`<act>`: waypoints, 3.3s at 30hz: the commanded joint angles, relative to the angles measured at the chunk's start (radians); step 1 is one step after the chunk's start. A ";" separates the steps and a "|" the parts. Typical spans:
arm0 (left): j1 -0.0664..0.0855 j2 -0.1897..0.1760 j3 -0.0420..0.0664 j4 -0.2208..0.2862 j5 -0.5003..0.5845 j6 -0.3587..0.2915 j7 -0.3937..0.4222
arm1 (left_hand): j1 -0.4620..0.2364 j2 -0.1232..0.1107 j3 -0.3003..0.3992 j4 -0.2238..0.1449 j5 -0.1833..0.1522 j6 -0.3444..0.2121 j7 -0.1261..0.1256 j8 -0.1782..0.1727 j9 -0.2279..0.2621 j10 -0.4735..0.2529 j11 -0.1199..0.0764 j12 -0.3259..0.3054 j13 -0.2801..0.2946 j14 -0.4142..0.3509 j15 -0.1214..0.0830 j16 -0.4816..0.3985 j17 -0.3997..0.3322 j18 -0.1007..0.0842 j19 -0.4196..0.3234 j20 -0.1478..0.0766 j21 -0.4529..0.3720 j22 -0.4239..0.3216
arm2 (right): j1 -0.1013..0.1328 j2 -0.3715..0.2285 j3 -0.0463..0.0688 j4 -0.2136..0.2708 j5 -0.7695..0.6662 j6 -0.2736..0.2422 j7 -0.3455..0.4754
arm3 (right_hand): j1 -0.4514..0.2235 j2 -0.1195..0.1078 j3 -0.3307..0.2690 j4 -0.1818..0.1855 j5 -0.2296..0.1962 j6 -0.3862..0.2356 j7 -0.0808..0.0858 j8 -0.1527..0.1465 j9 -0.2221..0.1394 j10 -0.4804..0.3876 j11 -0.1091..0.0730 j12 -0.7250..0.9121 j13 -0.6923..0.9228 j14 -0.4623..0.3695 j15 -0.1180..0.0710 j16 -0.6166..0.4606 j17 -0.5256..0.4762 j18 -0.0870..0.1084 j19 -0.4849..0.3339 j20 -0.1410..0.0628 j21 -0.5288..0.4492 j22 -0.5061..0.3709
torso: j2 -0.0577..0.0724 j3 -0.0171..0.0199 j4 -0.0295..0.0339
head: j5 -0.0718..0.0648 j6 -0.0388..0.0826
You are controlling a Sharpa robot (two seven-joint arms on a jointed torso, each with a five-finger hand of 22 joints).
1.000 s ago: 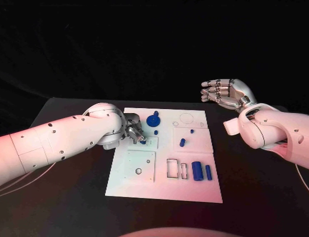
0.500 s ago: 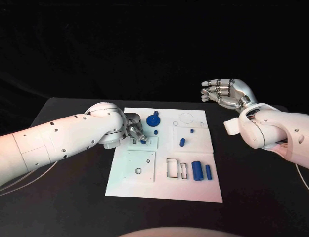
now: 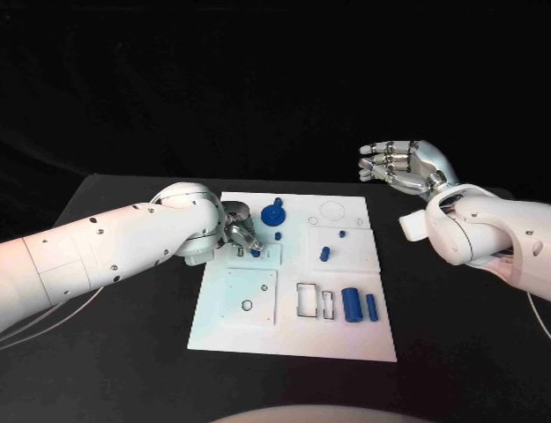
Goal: Assemble the parts on the task board
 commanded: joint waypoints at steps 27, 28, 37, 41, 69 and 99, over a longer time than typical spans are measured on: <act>-0.006 0.001 -0.003 -0.004 0.003 0.043 0.004 | -0.033 0.011 -0.176 0.118 -0.004 0.029 -0.018 0.000 0.019 0.001 -0.005 0.002 -0.018 0.098 -0.012 0.011 0.231 -0.022 0.005 -0.010 0.006 0.012 | -0.001 -0.001 0.000 0.000 0.000 0.014 0.009 | -0.020 0.001 -0.007 -0.004 -0.002 -0.012 0.079 -0.009 -0.005 -0.018 0.004 0.005 -0.003 -0.008 0.011 -0.013 -0.006 0.016 -0.001 0.008 -0.017 -0.014 | 0.000 -0.0005 0.0001 | -0.001 0.005; -0.006 0.000 -0.002 -0.002 0.008 0.042 0.004 | -0.033 0.011 -0.176 0.118 -0.004 0.029 -0.018 0.000 0.019 0.001 -0.005 0.002 -0.018 0.098 -0.012 0.011 0.231 -0.022 0.005 -0.010 0.006 0.012 | -0.001 -0.001 0.000 -0.001 0.000 0.013 0.009 | -0.021 0.001 -0.008 -0.004 -0.003 -0.012 0.079 -0.010 -0.005 -0.018 0.004 0.005 -0.003 -0.008 0.011 -0.013 -0.006 0.016 -0.001 0.008 -0.017 -0.015 | 0.000 -0.0006 -0.0001 | 0.000 0.006; -0.006 -0.016 0.020 0.020 0.028 0.023 0.006 | -0.048 0.013 -0.215 0.140 -0.007 0.024 -0.015 0.000 0.024 -0.005 -0.003 -0.002 -0.028 0.097 -0.011 0.010 0.228 -0.022 0.005 -0.011 0.005 0.012 | -0.002 0.001 -0.002 -0.005 0.003 0.011 0.008 | -0.028 0.002 -0.011 -0.005 -0.008 -0.016 0.081 -0.012 -0.007 -0.024 0.006 0.006 -0.003 -0.012 0.013 -0.019 -0.009 0.015 -0.003 0.009 -0.023 -0.022 | -0.001 0.0001 0.0015 | 0.000 0.010; -0.005 -0.022 0.030 0.029 0.032 0.013 0.006 | -0.060 0.014 -0.232 0.140 -0.014 0.021 -0.014 0.000 0.025 -0.009 -0.002 -0.005 -0.034 0.096 -0.010 0.008 0.225 -0.022 0.005 -0.011 0.005 0.011 | -0.003 0.002 -0.002 -0.006 0.004 0.011 0.008 | -0.030 0.002 -0.012 -0.006 -0.010 -0.017 0.081 -0.013 -0.008 -0.025 0.007 0.007 -0.003 -0.014 0.014 -0.021 -0.010 0.015 -0.005 0.010 -0.026 -0.025 | -0.001 -0.0008 0.0020 | 0.000 0.012; 0.049 -0.051 0.089 -0.067 0.096 -0.066 0.038 | 0.031 0.013 -0.284 0.139 -0.054 -0.195 0.086 -0.175 -0.077 -0.197 0.084 -0.185 -0.289 0.077 0.062 -0.022 0.154 -0.009 -0.032 0.039 -0.047 -0.074 | -0.008 0.001 -0.003 -0.011 0.004 0.016 0.007 | -0.040 0.009 -0.017 -0.017 -0.013 -0.014 0.082 -0.011 -0.011 -0.031 0.008 0.020 -0.002 -0.015 0.018 -0.032 -0.017 0.010 -0.042 0.014 -0.063 -0.056 | 0.002 -0.0024 0.0013 | 0.006 0.019; 0.055 0.049 0.056 -0.254 0.016 0.098 0.017 | 0.000 0.029 -0.334 0.141 -0.070 -0.130 0.070 -0.136 -0.102 -0.196 0.074 -0.171 -0.302 0.078 0.056 -0.020 0.157 -0.008 -0.027 0.046 -0.038 -0.058 | -0.008 0.009 -0.003 -0.014 0.004 0.018 0.005 | -0.041 0.011 -0.017 -0.018 -0.012 -0.012 0.081 -0.010 -0.011 -0.030 0.007 0.022 -0.002 -0.012 0.018 -0.031 -0.017 0.011 -0.042 0.014 -0.065 -0.058 | 0.003 -0.0012 -0.0004 | 0.007 0.010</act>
